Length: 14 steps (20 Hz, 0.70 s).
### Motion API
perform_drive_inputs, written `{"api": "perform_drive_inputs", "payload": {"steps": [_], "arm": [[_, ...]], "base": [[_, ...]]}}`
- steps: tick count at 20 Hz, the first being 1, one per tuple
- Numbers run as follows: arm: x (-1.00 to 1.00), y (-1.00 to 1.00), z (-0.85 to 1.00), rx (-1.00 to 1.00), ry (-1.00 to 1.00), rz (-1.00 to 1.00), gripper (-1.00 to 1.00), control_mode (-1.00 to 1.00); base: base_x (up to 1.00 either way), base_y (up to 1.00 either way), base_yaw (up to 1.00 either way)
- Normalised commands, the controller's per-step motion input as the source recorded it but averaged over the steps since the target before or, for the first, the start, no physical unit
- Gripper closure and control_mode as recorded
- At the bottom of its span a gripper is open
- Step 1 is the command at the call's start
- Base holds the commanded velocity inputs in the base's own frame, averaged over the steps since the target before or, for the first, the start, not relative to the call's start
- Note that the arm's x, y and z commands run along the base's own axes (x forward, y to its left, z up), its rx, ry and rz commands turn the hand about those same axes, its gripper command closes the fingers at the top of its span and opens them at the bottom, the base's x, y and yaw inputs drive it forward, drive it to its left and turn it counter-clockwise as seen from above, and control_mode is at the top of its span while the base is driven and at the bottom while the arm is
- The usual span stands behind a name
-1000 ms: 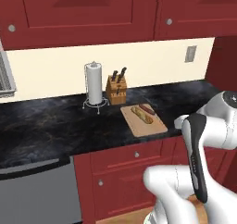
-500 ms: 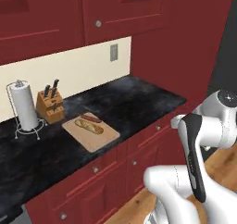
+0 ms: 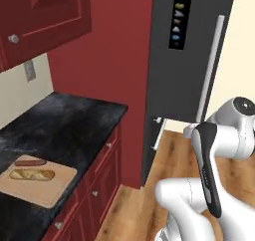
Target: Retrieve the sausage and cheese from the fridge and place them on the cutting board on the counter.
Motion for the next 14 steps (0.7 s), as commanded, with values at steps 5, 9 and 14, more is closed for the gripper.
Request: {"api": "perform_drive_inputs", "payload": {"steps": [5,9,14], "arm": [[0.0,0.0,0.0,0.0,0.0,0.0,-1.0,1.0],[0.0,0.0,0.0,0.0,0.0,0.0,-1.0,1.0],[0.0,0.0,0.0,0.0,0.0,0.0,-1.0,1.0]], "base": [[-0.18,0.09,-0.85],[0.14,-0.18,-0.57],[0.46,-0.3,-0.22]]}}
